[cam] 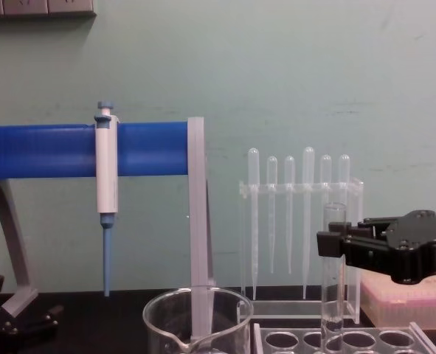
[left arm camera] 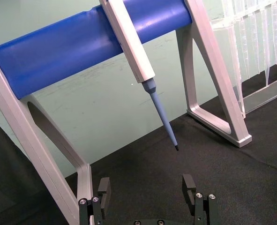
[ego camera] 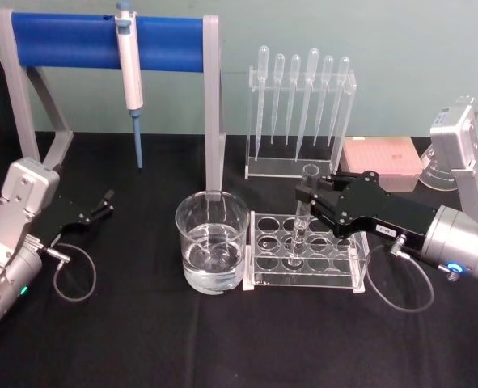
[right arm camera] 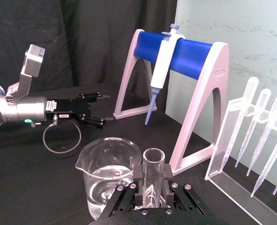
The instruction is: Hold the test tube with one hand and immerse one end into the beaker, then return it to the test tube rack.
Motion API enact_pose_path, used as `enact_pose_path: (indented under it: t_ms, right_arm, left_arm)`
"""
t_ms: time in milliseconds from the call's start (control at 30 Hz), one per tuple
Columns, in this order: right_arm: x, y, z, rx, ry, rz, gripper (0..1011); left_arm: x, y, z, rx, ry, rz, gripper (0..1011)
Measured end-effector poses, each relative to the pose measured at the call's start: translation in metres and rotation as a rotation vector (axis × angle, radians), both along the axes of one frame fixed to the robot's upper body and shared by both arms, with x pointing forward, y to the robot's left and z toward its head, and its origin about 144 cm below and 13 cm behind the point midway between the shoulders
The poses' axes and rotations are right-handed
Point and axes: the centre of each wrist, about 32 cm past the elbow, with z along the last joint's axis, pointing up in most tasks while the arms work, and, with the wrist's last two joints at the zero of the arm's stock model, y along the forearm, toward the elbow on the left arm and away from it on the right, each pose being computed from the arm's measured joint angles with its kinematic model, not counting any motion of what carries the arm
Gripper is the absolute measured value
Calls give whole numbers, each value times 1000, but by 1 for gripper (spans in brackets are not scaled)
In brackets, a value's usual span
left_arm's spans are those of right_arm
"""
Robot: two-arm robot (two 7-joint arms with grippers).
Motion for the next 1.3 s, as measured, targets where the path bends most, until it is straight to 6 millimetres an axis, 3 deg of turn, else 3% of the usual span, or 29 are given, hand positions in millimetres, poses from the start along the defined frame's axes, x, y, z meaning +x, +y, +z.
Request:
enact_pose_path:
  t_ms: [833, 1300]
  right_arm:
    - [-1, 3, -13, 1, 23, -19, 265]
    - [-1, 3, -11, 0, 20, -17, 696]
  left_arm:
    - [0, 0, 0, 0, 0, 0, 1000]
    - [0, 0, 0, 0, 0, 0, 1000]
